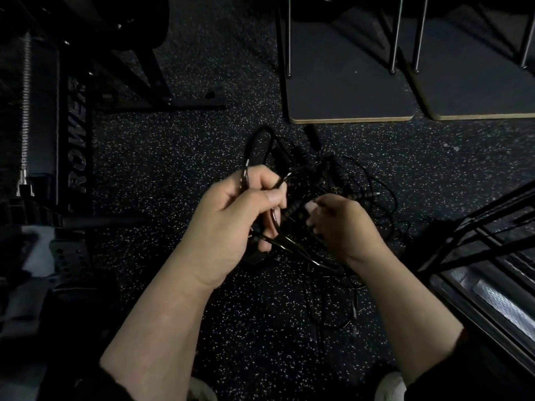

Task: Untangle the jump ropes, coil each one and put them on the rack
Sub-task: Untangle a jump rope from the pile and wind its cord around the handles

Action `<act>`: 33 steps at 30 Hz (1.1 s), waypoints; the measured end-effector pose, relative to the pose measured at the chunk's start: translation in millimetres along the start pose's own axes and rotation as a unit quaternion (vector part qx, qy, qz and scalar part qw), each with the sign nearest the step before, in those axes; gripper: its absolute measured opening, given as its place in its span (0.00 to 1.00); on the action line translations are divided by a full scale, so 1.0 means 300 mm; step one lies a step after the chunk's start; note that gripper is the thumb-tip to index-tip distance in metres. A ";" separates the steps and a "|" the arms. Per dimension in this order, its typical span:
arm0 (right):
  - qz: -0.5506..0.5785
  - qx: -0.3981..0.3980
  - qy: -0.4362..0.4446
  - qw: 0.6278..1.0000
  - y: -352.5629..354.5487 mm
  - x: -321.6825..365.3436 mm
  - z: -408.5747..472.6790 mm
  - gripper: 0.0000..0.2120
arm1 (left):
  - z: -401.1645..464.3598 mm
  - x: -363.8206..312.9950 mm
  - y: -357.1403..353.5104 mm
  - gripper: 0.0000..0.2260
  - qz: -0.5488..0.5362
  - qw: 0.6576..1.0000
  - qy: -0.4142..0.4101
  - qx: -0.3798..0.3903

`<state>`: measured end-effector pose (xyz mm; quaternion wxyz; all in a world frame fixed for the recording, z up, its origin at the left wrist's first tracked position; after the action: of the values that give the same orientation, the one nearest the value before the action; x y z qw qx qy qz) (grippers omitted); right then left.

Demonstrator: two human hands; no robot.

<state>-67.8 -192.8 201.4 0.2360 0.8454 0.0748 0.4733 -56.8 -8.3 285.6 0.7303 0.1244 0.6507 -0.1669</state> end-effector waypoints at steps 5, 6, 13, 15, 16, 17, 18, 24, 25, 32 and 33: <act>0.028 -0.075 0.046 0.996 0.069 0.074 -0.048 0.11 | 0.000 0.047 0.048 0.15 0.184 0.978 0.099 0.010; 0.038 -0.082 0.071 0.993 0.082 0.091 -0.063 0.12 | -0.003 0.066 0.054 0.16 0.231 0.963 0.136 0.033; 0.127 -0.032 0.203 0.970 0.099 0.176 -0.132 0.09 | -0.011 0.180 0.072 0.05 0.311 0.924 0.221 0.019; 0.140 -0.013 0.218 0.966 0.095 0.180 -0.135 0.09 | -0.009 0.184 0.060 0.03 0.267 0.938 0.220 -0.001; 0.145 -0.001 0.225 0.964 0.091 0.183 -0.138 0.08 | -0.007 0.185 0.054 0.02 0.251 0.943 0.219 -0.012; 0.150 0.007 0.233 0.961 0.089 0.188 -0.140 0.08 | -0.007 0.185 0.047 0.02 0.233 0.947 0.222 -0.021; 0.154 0.012 0.239 0.959 0.088 0.191 -0.143 0.08 | -0.007 0.185 0.039 0.05 0.207 0.949 0.235 -0.030; 0.152 0.063 0.242 0.956 0.088 0.199 -0.173 0.08 | -0.007 0.182 -0.016 0.27 -0.071 0.919 0.360 -0.146; 0.147 0.072 0.247 0.955 0.081 0.203 -0.179 0.09 | -0.005 0.185 -0.022 0.27 -0.086 0.918 0.357 -0.147; 0.110 0.144 0.248 0.952 0.066 0.202 -0.207 0.10 | 0.005 0.182 -0.020 0.15 -0.134 0.915 0.331 -0.189; 0.101 0.149 0.245 0.953 0.065 0.200 -0.201 0.11 | 0.006 0.178 -0.018 0.13 -0.129 0.917 0.327 -0.188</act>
<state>-87.8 -169.2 283.0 0.0330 0.7323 0.1143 0.6705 -52.1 -18.2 233.1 0.4591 -0.0529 0.8828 -0.0839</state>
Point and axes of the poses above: each hand's wrist, its own z-axis towards the middle knuckle, its own y-axis out of the back of the hand, x = y × z, the point moved 3 cm from there along z, towards the middle knuckle, and after that the axes turned 12 degrees about -y, right-handed, at the moved point
